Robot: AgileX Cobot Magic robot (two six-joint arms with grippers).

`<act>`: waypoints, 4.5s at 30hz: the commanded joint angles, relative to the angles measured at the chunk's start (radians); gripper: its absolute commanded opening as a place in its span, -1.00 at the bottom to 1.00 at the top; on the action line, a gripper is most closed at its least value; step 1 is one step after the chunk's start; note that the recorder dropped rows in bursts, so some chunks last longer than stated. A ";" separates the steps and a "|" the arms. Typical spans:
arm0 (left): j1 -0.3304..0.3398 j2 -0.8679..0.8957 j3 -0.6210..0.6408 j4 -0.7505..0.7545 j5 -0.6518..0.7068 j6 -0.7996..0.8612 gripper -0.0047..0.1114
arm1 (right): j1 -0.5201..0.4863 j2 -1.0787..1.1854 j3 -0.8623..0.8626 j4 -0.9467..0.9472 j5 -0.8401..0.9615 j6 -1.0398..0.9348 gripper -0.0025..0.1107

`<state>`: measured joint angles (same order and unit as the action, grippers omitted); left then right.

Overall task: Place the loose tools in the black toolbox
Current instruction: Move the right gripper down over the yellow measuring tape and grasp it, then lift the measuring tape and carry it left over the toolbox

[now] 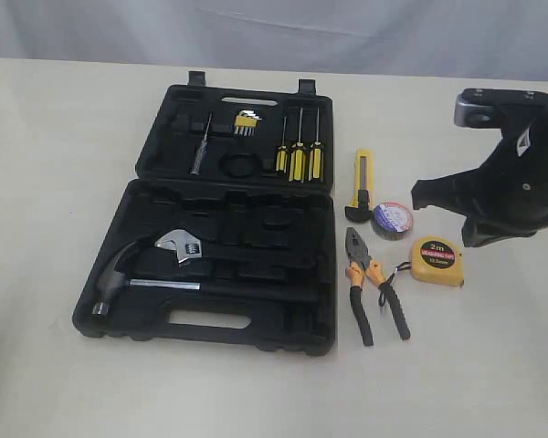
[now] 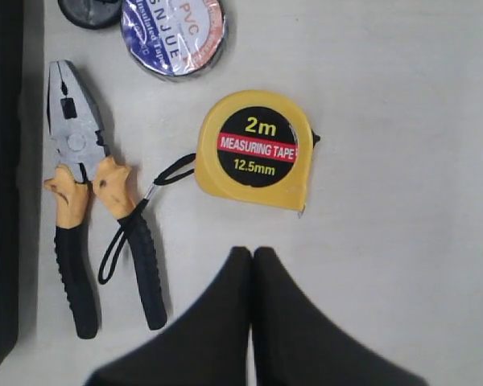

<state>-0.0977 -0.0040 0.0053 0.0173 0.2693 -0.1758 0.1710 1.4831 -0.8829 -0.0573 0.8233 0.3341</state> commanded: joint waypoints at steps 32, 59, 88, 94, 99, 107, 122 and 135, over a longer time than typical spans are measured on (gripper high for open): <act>-0.006 0.004 -0.005 -0.003 0.001 -0.001 -0.92 | -0.006 0.242 -0.001 -0.005 -0.185 0.074 0.44; -0.006 0.004 -0.005 -0.001 0.001 -0.001 -0.92 | -0.006 0.345 -0.001 -0.058 -0.277 0.097 -0.69; -0.006 0.004 -0.005 0.001 0.001 -0.001 -0.92 | 0.501 0.378 -0.708 -0.033 0.080 0.248 -0.96; -0.006 0.004 -0.005 0.001 0.001 -0.001 -0.92 | 0.590 0.593 -0.875 -0.218 0.001 0.491 -0.96; -0.006 0.004 -0.005 0.005 0.001 -0.001 -0.92 | 0.602 0.728 -0.993 -0.204 0.001 0.562 -0.96; -0.006 0.004 -0.005 0.005 0.001 -0.001 -0.92 | 0.628 0.871 -1.129 -0.196 0.002 0.585 -0.96; -0.006 0.004 -0.005 0.005 0.001 -0.001 -0.92 | 0.634 0.967 -1.221 -0.207 0.076 0.538 -0.96; -0.006 0.004 -0.005 0.005 0.001 -0.001 -0.92 | 0.634 0.967 -1.221 -0.202 0.119 0.526 -0.96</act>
<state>-0.0977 -0.0040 0.0053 0.0173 0.2693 -0.1758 0.8072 2.4498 -2.0974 -0.2541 0.9134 0.8708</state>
